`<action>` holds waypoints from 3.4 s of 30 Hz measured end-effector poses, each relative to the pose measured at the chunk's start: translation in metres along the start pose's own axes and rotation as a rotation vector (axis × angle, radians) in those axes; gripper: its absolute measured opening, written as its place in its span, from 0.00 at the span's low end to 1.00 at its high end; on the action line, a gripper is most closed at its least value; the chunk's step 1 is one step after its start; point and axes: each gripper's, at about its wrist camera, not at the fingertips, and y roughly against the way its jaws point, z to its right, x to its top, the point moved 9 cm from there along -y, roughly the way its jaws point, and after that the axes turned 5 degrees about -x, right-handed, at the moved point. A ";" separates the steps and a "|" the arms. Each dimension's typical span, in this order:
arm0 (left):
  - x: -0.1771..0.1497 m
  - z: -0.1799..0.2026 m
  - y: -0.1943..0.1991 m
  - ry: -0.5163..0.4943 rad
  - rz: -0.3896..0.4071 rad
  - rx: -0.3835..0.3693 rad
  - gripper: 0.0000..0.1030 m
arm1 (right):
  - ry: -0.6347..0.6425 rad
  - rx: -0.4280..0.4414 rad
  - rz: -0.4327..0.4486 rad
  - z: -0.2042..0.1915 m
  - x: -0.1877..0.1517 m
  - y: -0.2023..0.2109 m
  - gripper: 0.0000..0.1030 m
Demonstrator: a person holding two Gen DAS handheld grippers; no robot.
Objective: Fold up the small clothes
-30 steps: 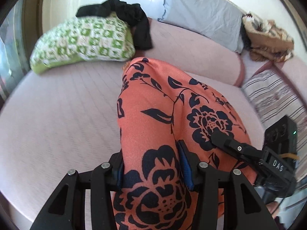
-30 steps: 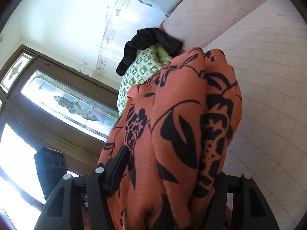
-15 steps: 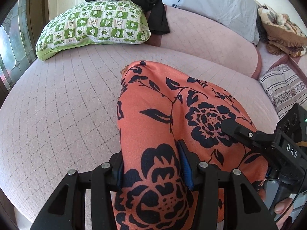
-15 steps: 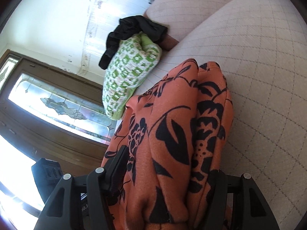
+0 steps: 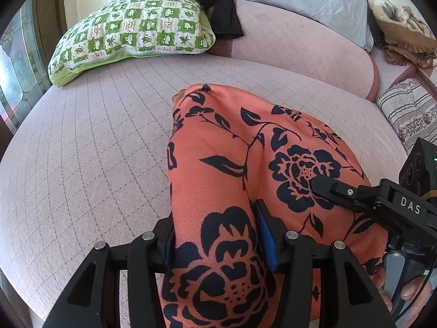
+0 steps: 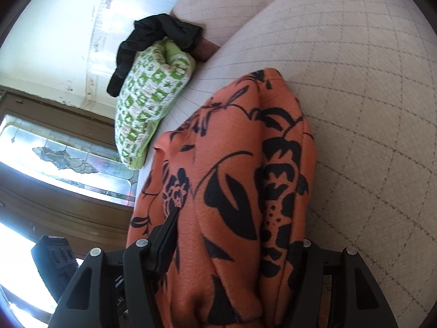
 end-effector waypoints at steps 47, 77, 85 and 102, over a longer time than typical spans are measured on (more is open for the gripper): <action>-0.009 -0.061 0.019 0.040 0.035 -0.012 1.00 | 0.133 -0.345 0.016 -0.005 0.039 -0.013 0.36; -0.010 -0.064 0.008 0.041 -0.020 -0.037 1.00 | 0.286 -0.253 -0.075 -0.123 0.050 -0.115 0.39; 0.003 -0.106 0.032 0.122 0.096 0.109 1.00 | 0.415 -0.310 0.032 -0.119 0.014 -0.007 0.40; -0.003 -0.103 0.054 0.147 0.182 0.034 1.00 | 0.401 -0.394 0.001 -0.022 -0.121 0.038 0.45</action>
